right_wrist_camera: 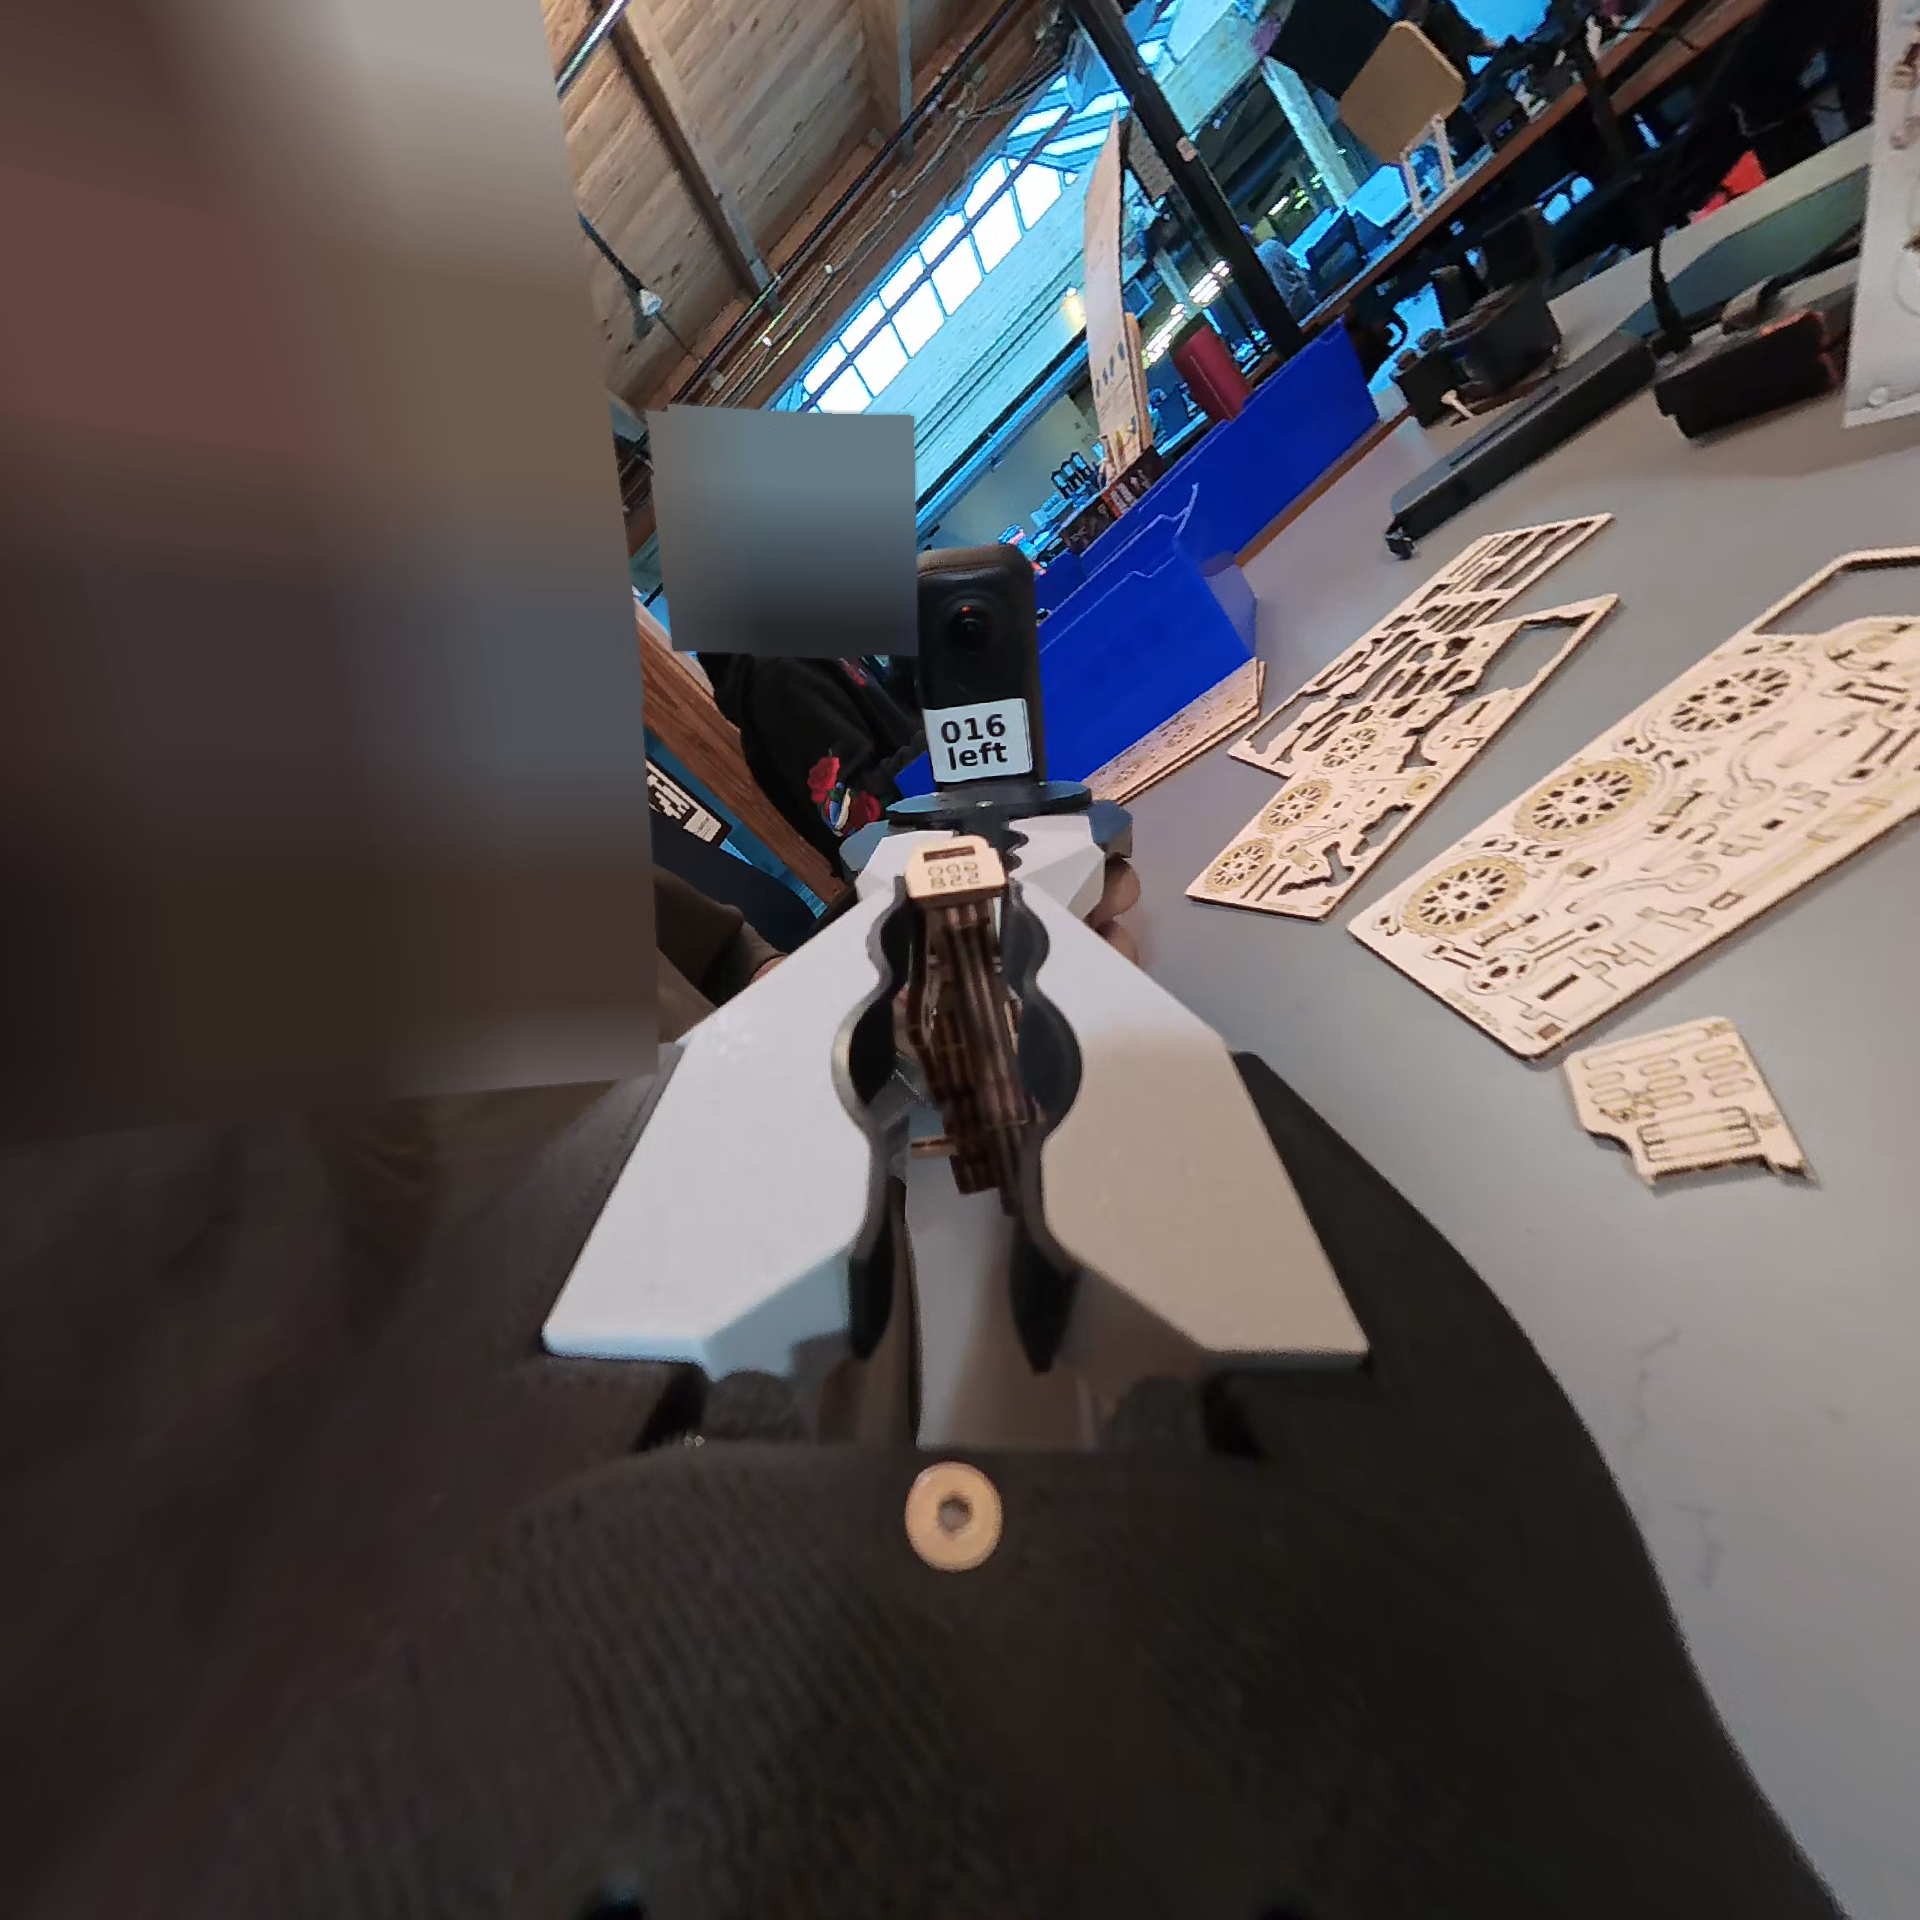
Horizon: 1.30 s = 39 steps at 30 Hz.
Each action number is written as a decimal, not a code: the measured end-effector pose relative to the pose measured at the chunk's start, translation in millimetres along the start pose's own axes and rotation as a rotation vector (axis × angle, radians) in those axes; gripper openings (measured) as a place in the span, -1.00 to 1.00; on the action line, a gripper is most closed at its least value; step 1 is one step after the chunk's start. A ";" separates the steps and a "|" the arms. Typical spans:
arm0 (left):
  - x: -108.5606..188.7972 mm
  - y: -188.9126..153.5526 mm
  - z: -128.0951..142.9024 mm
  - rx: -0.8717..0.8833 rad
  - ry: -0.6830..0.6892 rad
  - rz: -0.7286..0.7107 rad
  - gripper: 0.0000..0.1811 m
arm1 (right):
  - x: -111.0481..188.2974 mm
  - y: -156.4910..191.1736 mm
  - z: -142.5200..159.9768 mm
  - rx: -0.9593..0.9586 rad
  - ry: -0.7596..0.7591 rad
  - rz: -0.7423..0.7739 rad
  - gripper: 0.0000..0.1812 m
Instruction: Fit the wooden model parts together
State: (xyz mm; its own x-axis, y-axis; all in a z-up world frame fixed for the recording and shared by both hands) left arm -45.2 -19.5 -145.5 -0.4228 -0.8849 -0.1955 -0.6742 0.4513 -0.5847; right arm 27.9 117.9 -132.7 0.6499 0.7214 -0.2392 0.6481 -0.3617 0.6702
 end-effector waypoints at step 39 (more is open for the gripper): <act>0.6 -10.4 0.8 -0.016 0.058 0.089 -0.87 | 1.2 19.7 0.1 0.288 0.107 -0.087 -0.84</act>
Point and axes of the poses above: each gripper's, where its closed fingertips meet, x back along the fingers, z out of its underside, y = z × x across the jaws, the point moved 8 cm from there along x, back along the fingers, and after that the axes turned 8 degrees about -y, right-handed, at the moved point
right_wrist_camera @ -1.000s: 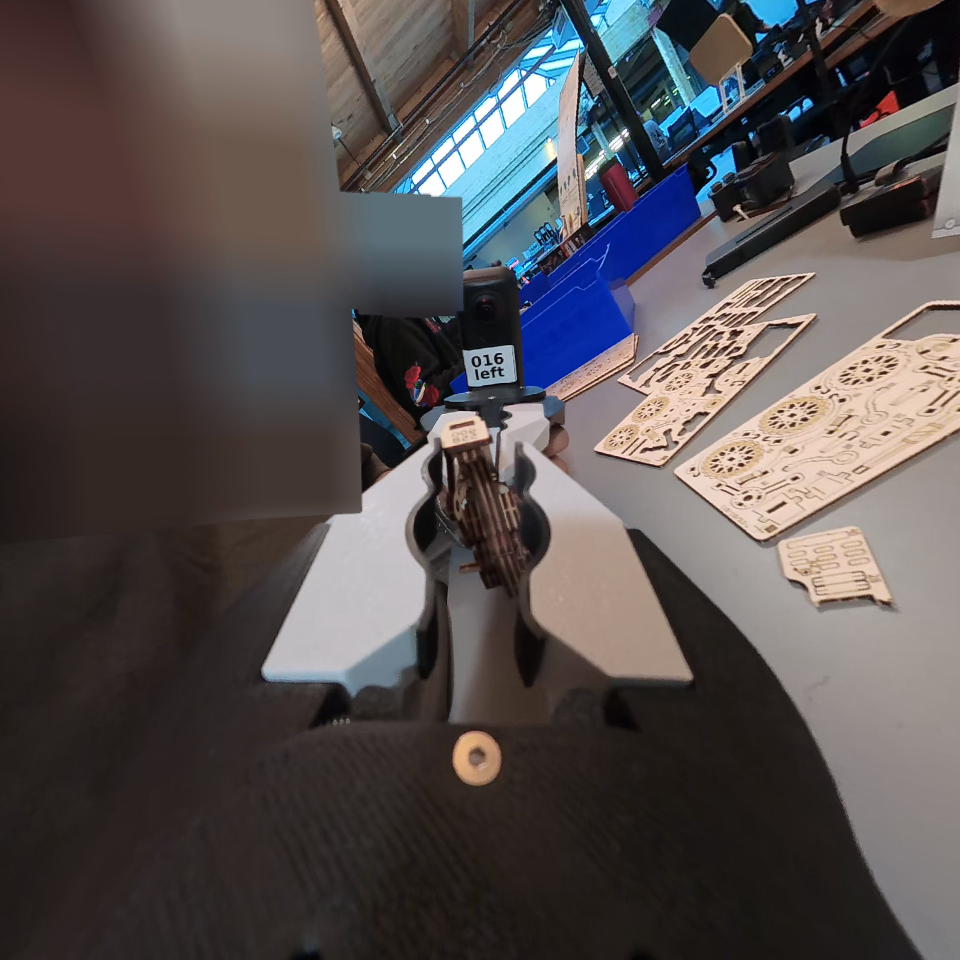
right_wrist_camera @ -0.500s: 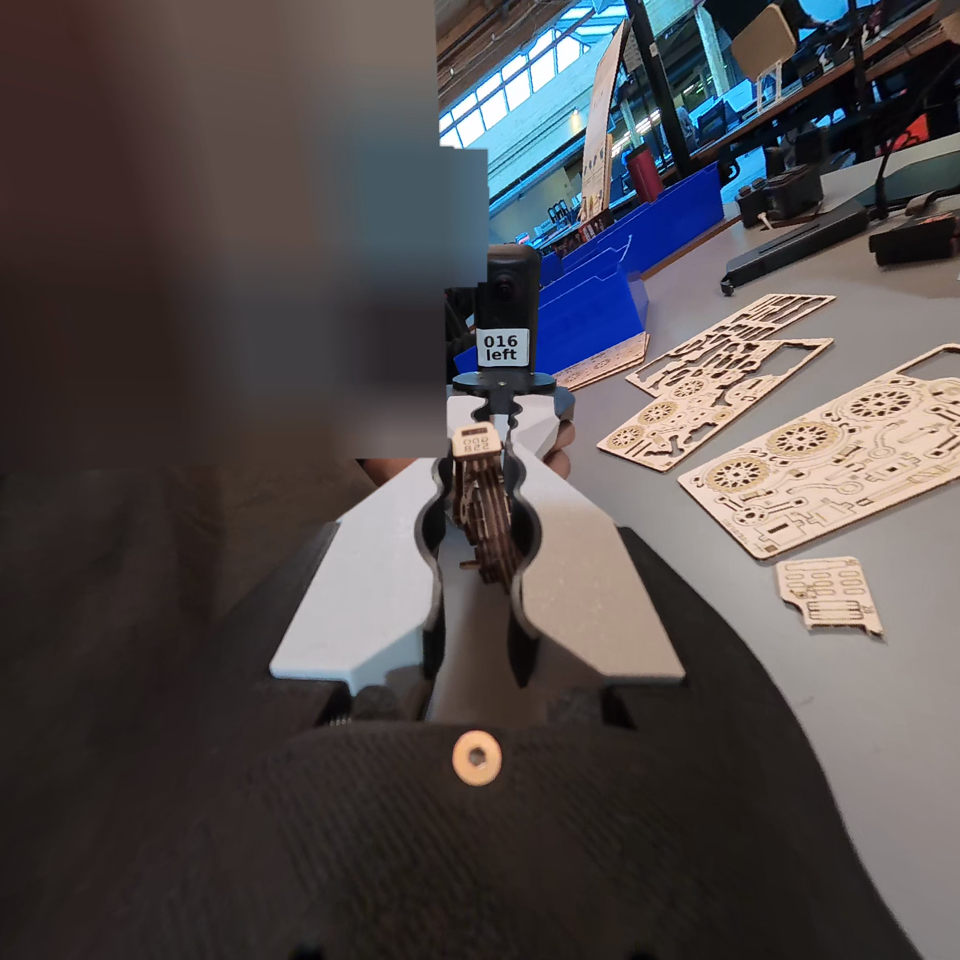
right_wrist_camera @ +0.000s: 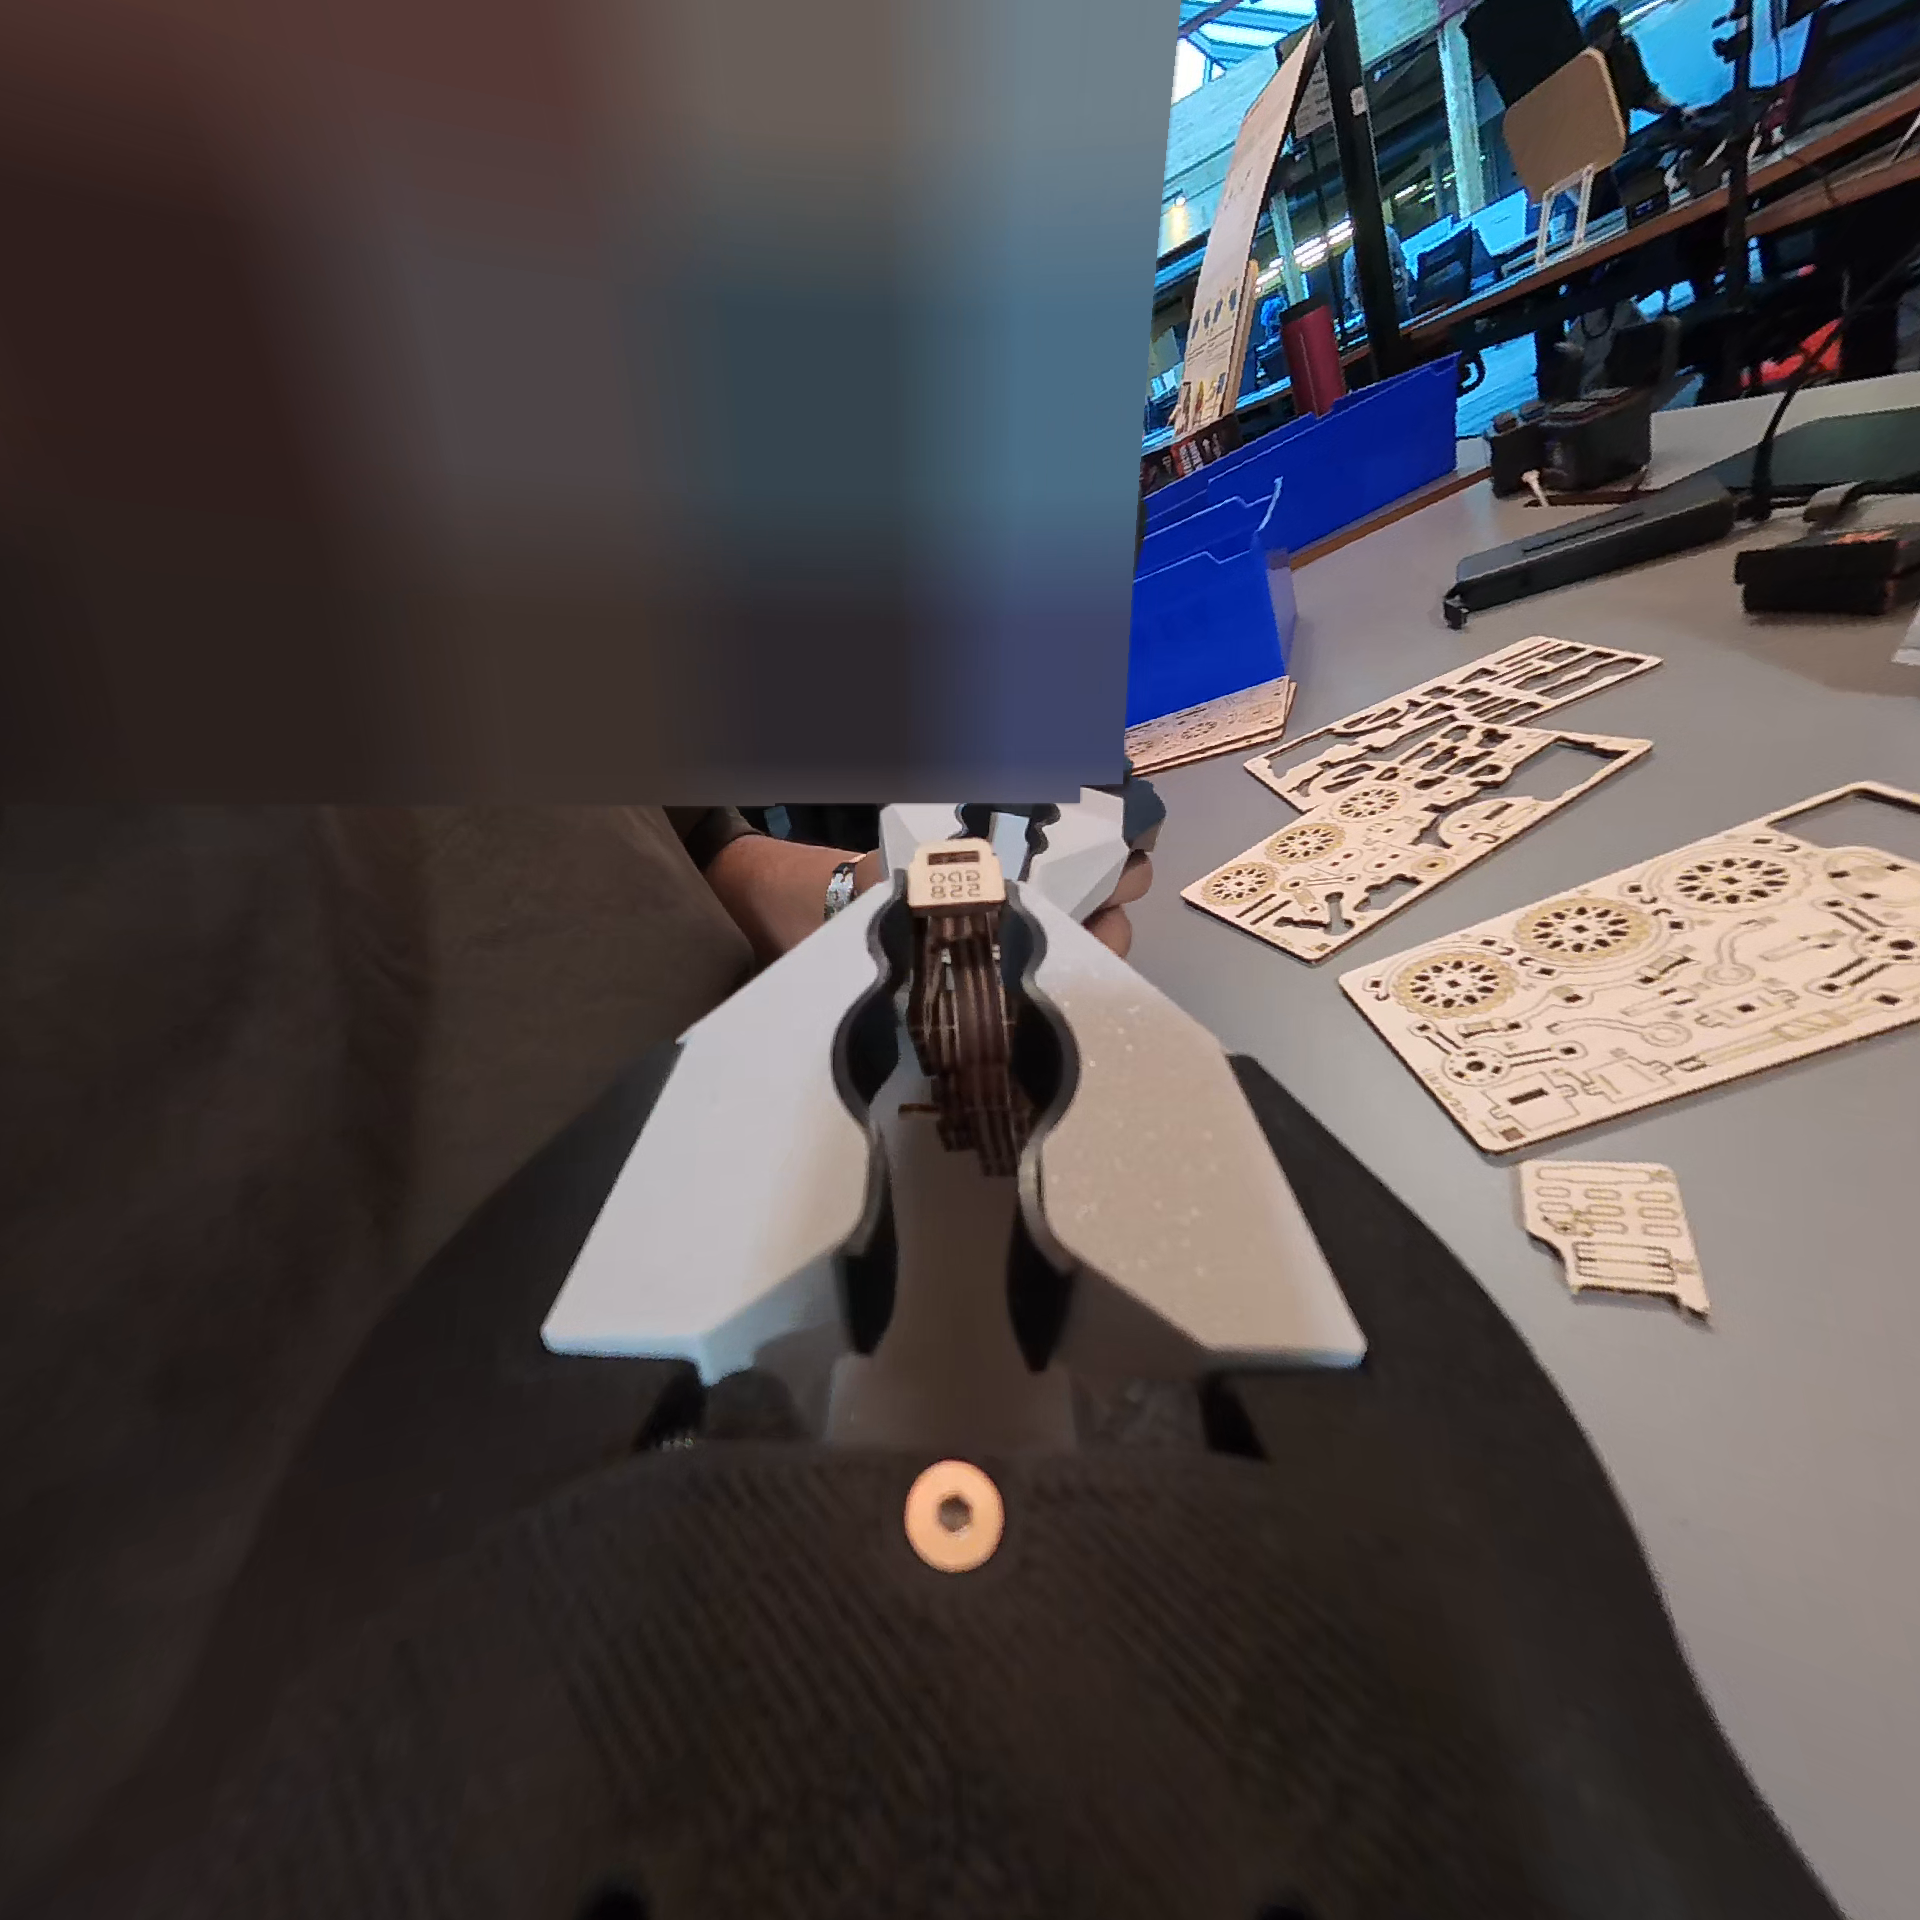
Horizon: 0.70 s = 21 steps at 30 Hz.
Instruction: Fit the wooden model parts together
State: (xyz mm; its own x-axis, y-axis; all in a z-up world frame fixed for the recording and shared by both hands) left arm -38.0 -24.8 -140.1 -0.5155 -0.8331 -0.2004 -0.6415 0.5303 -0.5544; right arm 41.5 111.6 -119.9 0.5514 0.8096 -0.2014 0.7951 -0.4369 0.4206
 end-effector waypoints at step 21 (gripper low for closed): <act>0.8 -0.7 0.5 -0.041 0.031 -0.024 -0.87 | -1.0 -0.3 1.3 0.017 -0.003 0.019 -0.83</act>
Point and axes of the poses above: each gripper's, where its closed fingertips meet, x back along the fingers, z out of its underside, y = z × x across the jaws, the point moved 8 cm from there along x, back along the fingers, and after that the axes turned 8 degrees about -y, right-handed, at the moved point
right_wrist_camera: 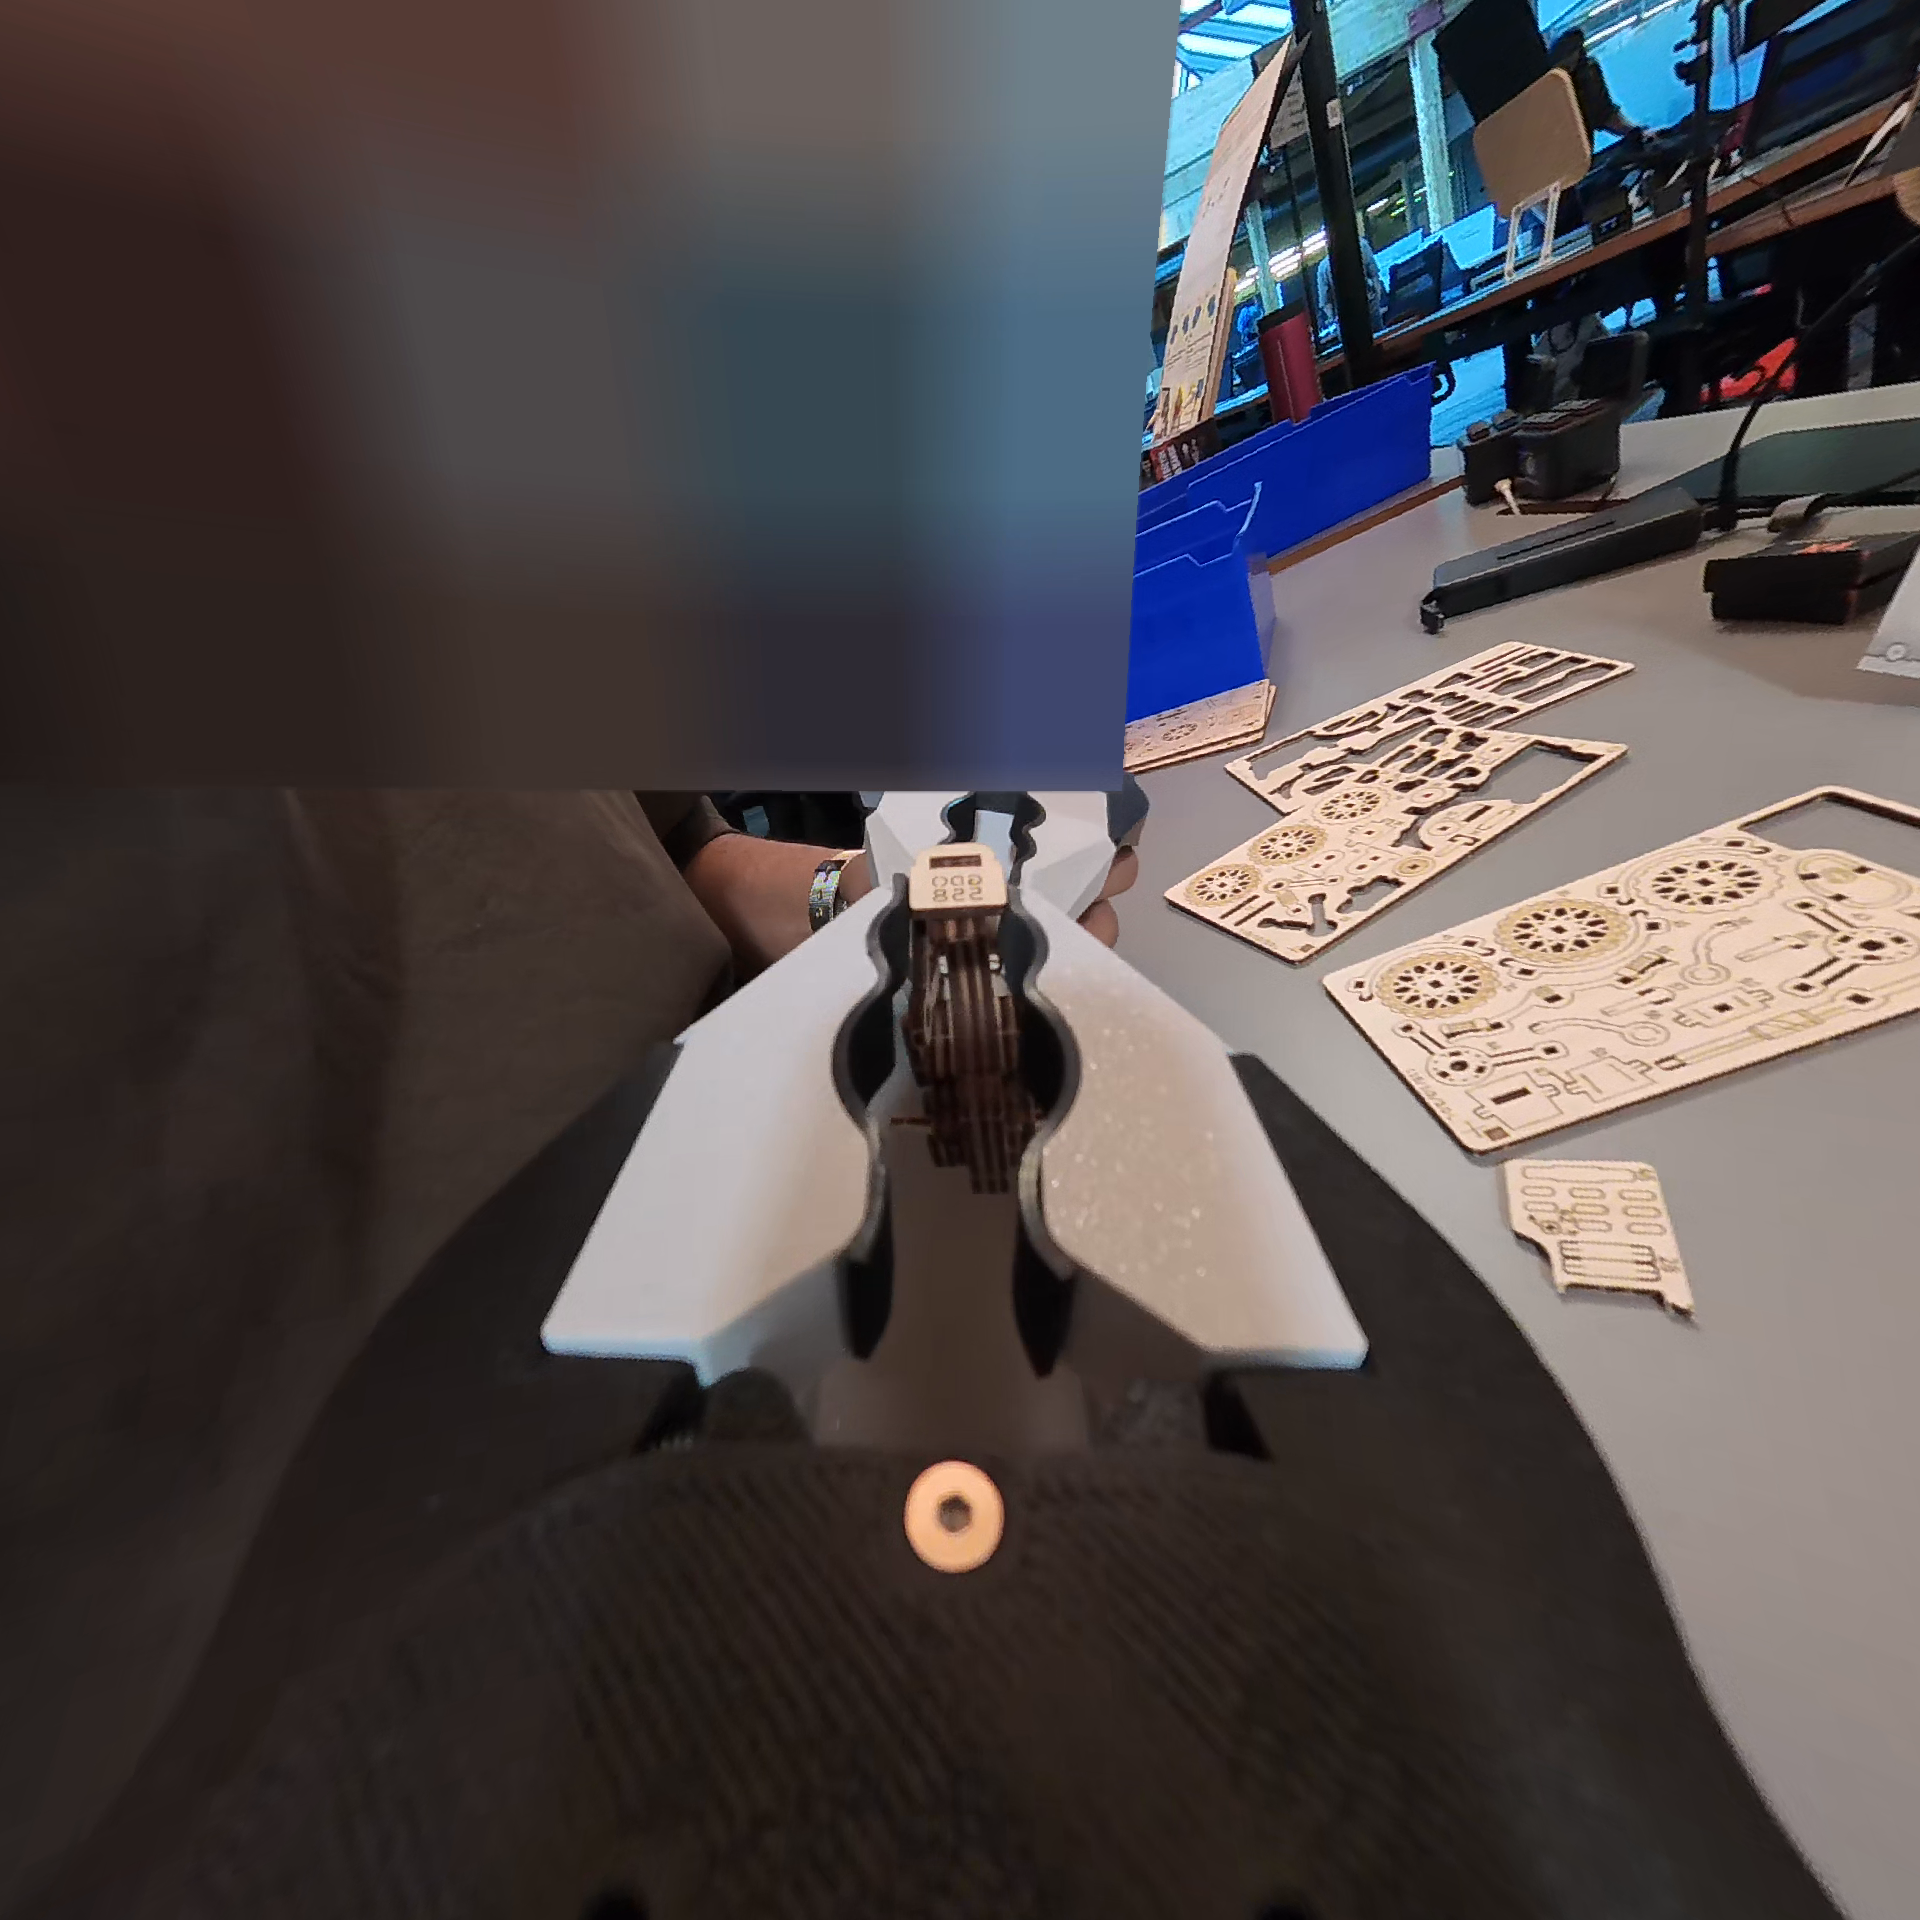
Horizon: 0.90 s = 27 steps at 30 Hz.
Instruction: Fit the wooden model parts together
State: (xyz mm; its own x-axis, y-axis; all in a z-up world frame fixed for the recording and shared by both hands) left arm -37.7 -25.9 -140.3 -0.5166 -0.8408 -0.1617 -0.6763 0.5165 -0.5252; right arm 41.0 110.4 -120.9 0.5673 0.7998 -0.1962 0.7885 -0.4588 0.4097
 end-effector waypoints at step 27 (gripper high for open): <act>-2.5 2.1 5.1 0.066 0.073 0.009 -0.86 | 10.2 -0.7 -2.1 -0.004 0.087 -0.031 -0.83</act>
Point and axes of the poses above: each gripper's, where its closed fingertips meet, x back along the fingers, z out of its underside, y = z × x across the jaws, the point moved 8 cm from there along x, back along the fingers, and after that the axes turned 8 degrees about -y, right-handed, at the moved point
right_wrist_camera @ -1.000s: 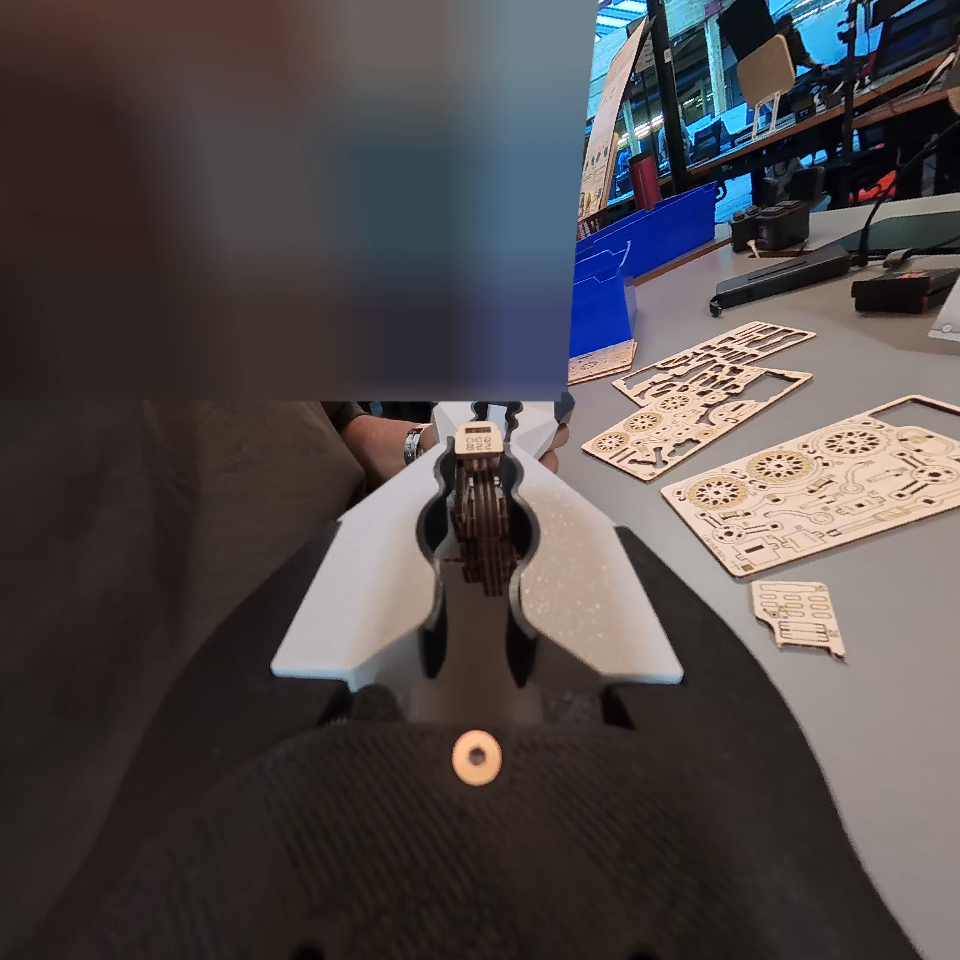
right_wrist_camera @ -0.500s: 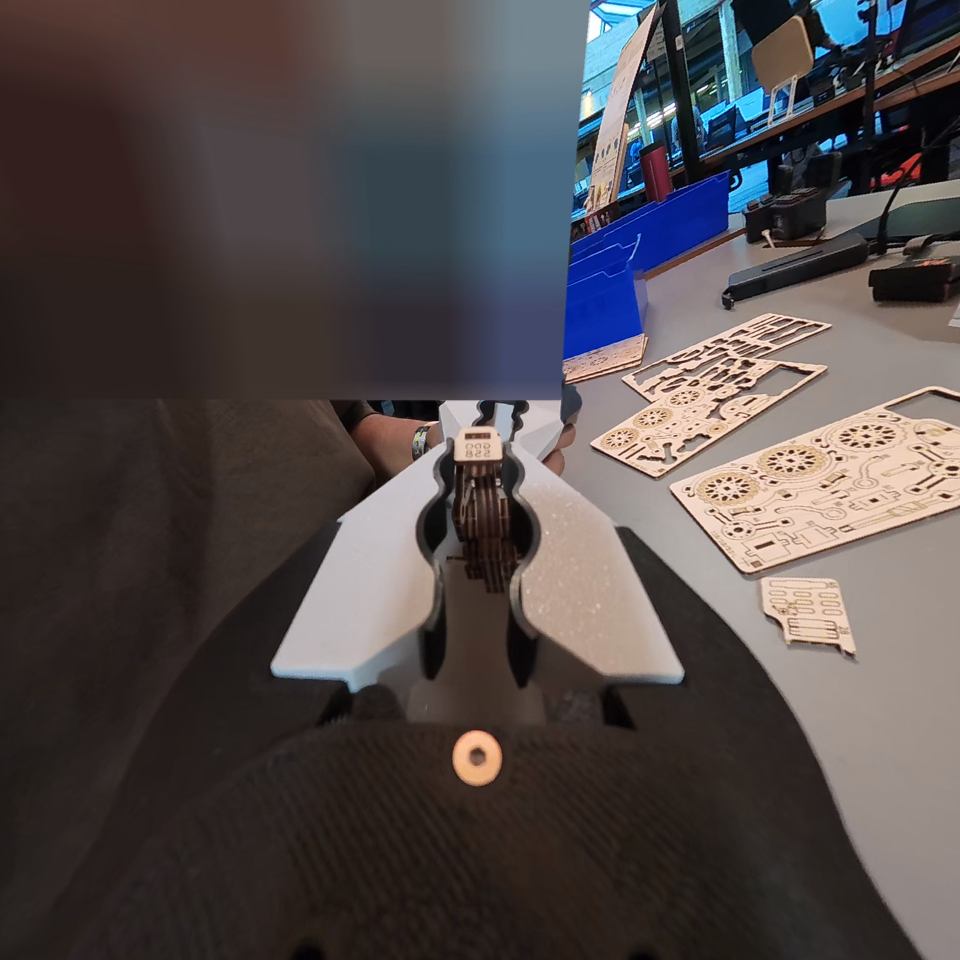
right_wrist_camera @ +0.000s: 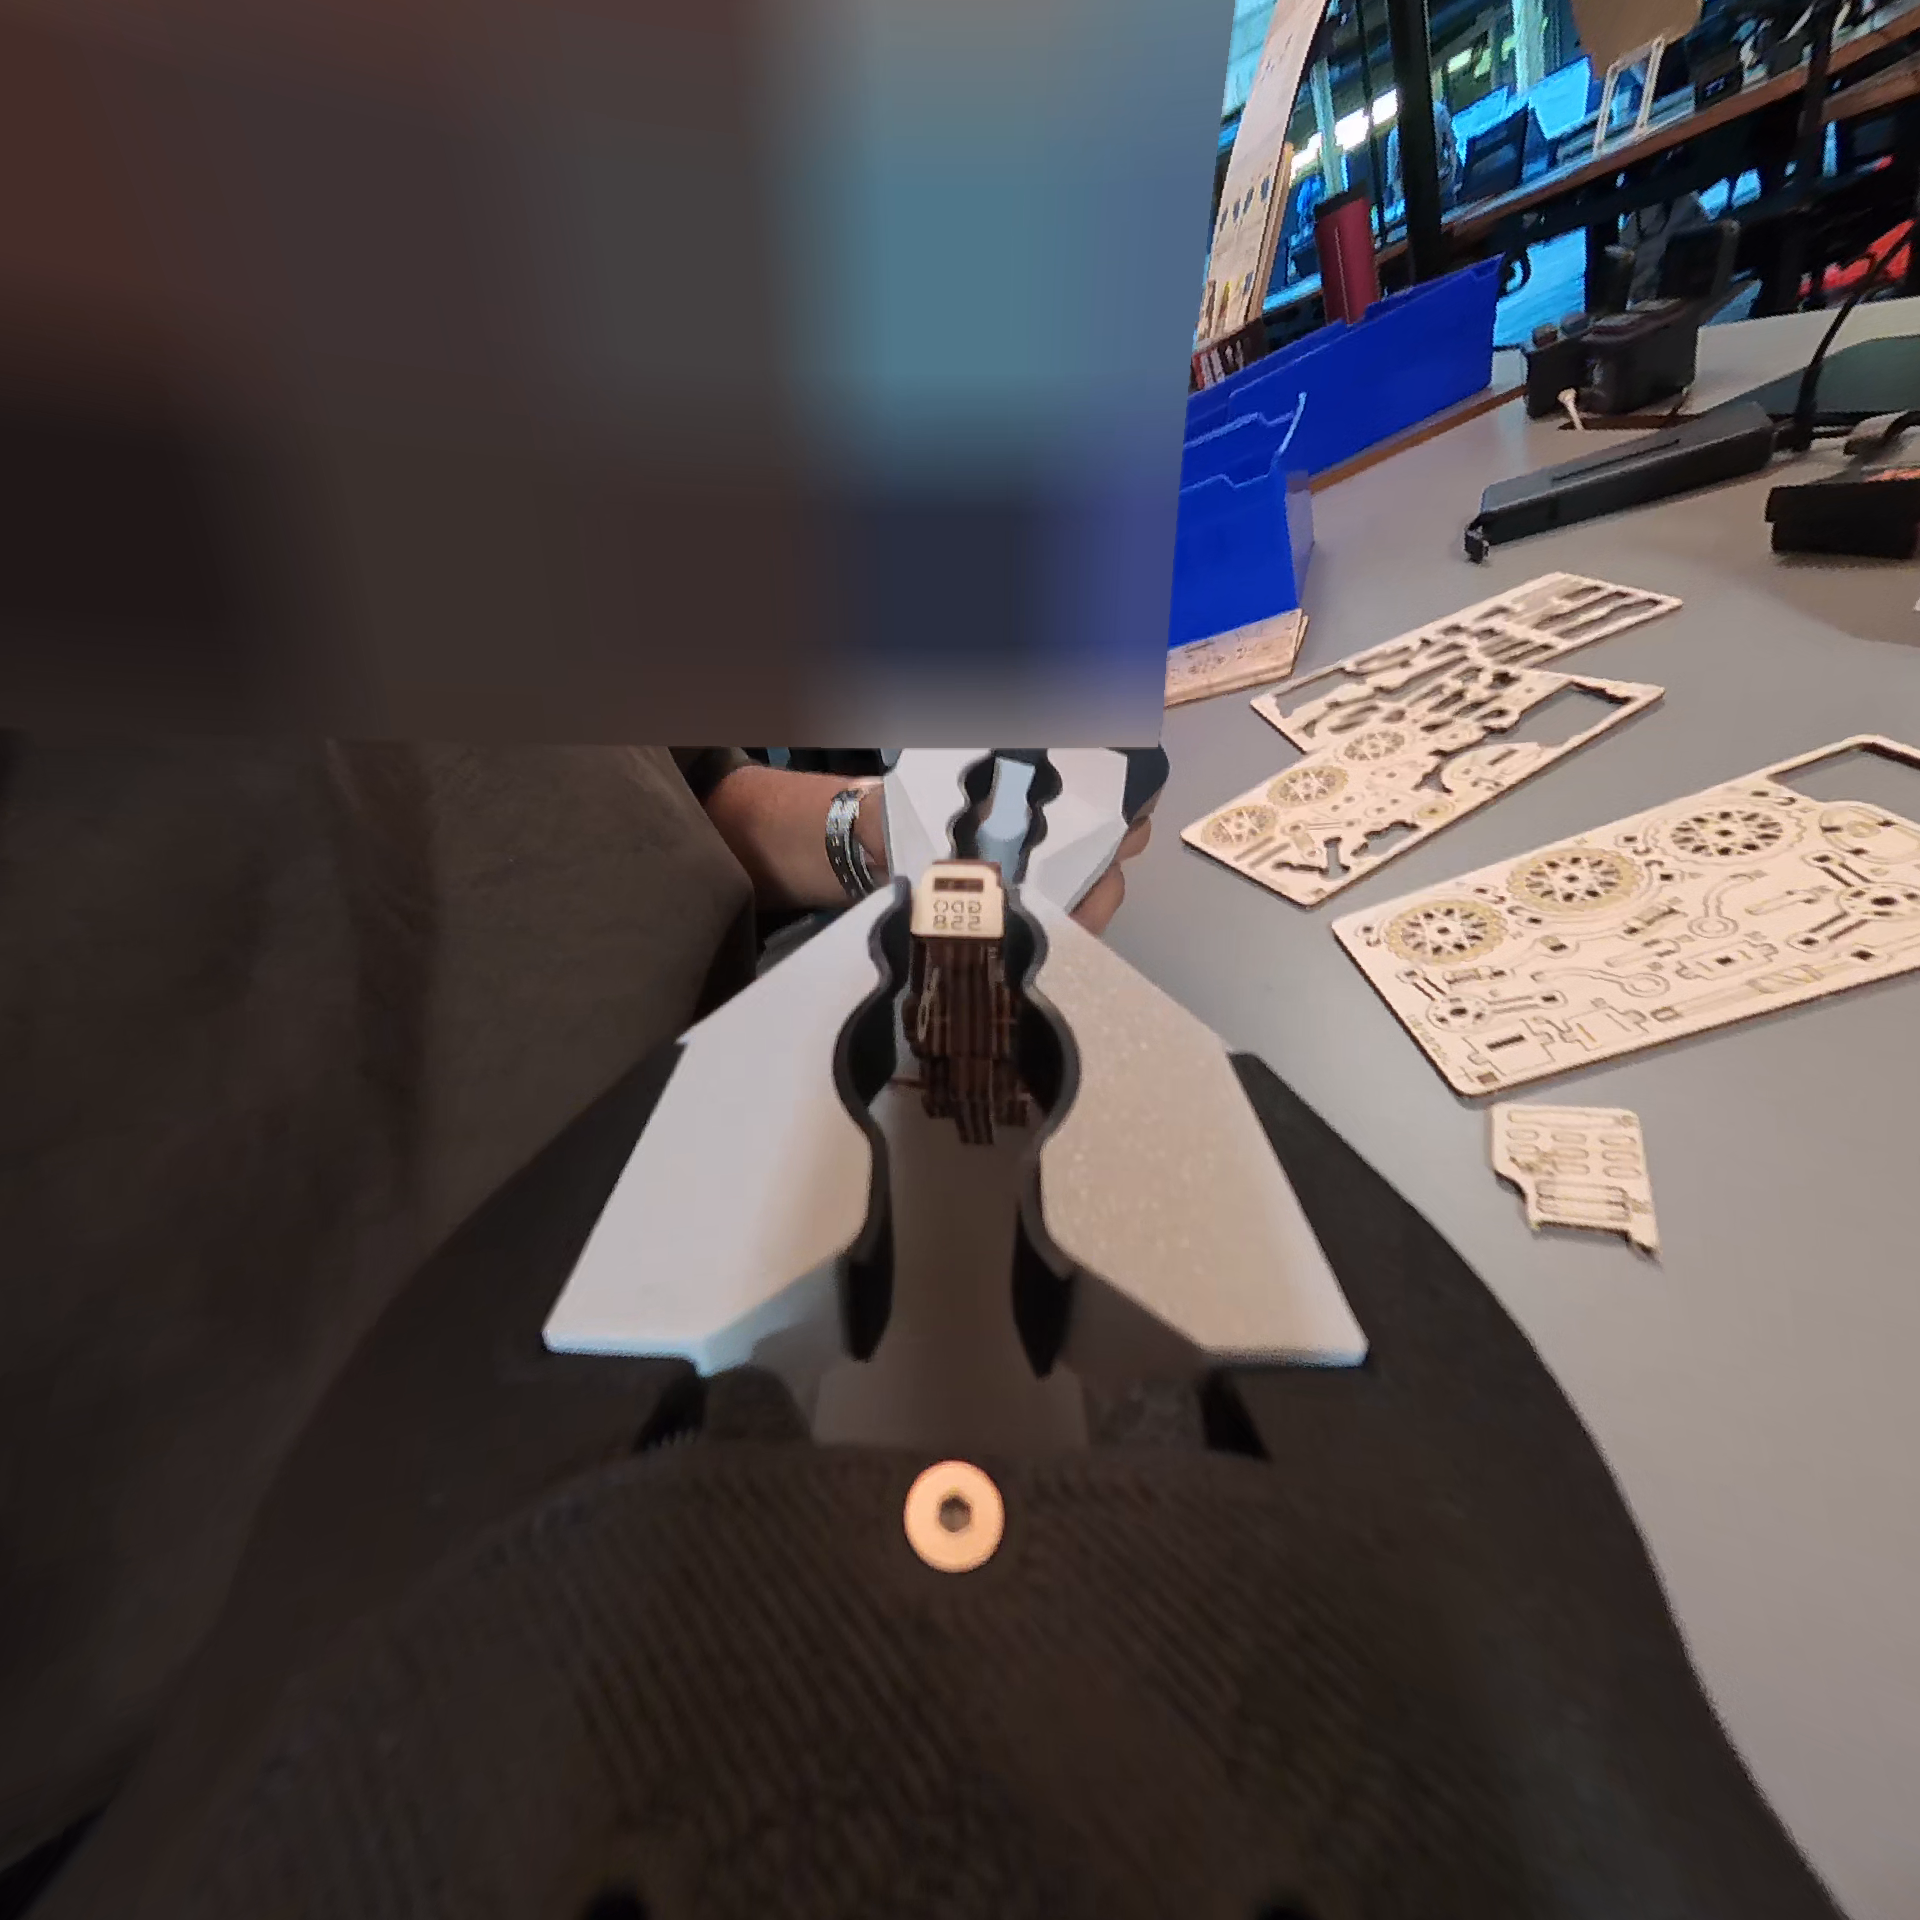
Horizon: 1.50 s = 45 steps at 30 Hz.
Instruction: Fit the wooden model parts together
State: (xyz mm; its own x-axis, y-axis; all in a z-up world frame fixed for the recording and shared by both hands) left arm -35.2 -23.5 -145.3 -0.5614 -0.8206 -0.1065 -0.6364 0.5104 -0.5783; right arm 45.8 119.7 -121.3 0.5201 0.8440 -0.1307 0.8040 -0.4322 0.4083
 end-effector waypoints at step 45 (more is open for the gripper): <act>-9.5 1.8 22.3 -0.029 0.226 -0.026 -0.86 | 0.8 7.2 20.7 0.071 0.348 -0.001 -0.83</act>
State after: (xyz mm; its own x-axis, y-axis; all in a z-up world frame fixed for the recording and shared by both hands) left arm -19.2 -20.5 -163.3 -0.6470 -0.7566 0.0943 -0.6652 0.4996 -0.5549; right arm 58.0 110.8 -137.3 0.4000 0.8968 0.1893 0.8288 -0.4421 0.3429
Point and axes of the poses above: each gripper's, where its closed fingertips meet, x back along the fingers, z out of its underside, y = z × x across the jaws, the point moved 8 cm from there along x, back along the fingers, and after that the axes turned 8 degrees about -y, right-handed, at the moved point
